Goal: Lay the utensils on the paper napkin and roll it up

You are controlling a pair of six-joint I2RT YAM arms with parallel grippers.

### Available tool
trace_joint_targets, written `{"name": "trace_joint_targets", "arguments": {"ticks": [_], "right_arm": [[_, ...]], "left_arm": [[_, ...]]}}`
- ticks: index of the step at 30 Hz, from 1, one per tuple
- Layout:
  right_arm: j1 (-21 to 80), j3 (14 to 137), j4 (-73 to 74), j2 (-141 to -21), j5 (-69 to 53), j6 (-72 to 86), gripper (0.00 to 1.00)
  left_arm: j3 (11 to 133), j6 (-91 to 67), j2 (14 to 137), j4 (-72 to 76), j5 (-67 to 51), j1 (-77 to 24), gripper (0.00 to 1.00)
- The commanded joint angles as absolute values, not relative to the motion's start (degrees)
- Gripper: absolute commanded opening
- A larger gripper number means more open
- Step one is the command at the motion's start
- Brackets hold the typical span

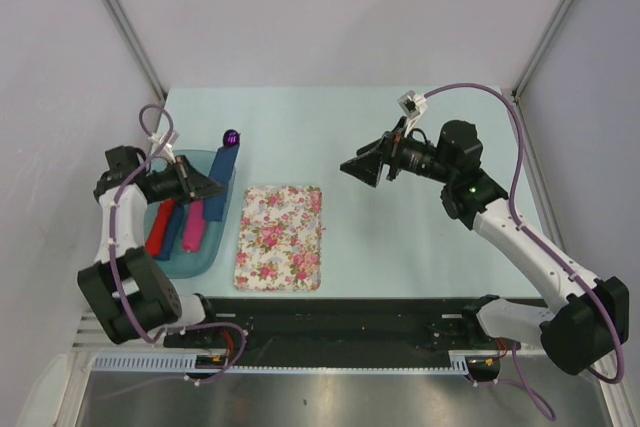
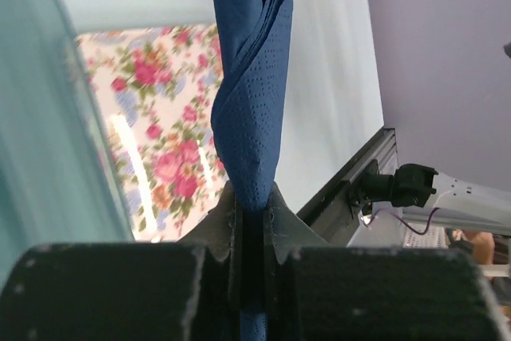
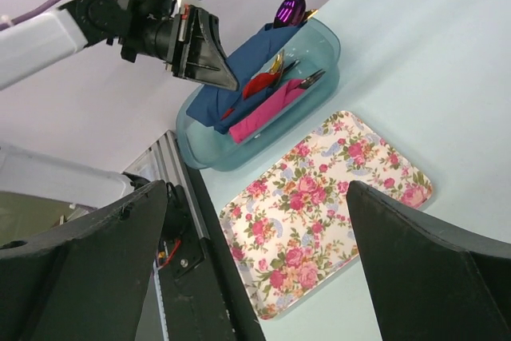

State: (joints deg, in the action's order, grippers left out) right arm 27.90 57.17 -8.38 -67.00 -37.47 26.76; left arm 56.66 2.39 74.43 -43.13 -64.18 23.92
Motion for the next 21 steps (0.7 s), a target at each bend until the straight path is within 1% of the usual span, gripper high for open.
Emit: {"name": "trace_joint_targets", "arguments": {"ticks": [1, 6, 9, 14, 21], "right_arm": [[27.9, 57.3, -9.4, -67.6, -36.8, 25.2, 1.0], [27.9, 57.4, -9.1, -68.2, -36.8, 25.2, 1.0], [27.7, 57.5, -8.8, -68.5, -37.0, 25.1, 1.0], [27.3, 57.6, -7.9, -69.0, -37.4, 25.0, 1.0], [27.2, 57.9, -7.1, -69.6, -38.2, 24.8, 1.0]], "left_arm": [[61.8, 21.1, 80.6, -58.5, -65.2, 29.7, 0.0], [62.2, 23.4, 86.8, -57.9, -61.2, 35.3, 0.0], [60.9, 24.9, 89.9, -57.4, -59.3, 36.4, 0.0], [57.6, 24.4, 92.6, -53.0, -56.2, 36.3, 0.0], [58.8, 24.4, 95.4, -51.7, -57.5, 36.5, 0.0]]}}
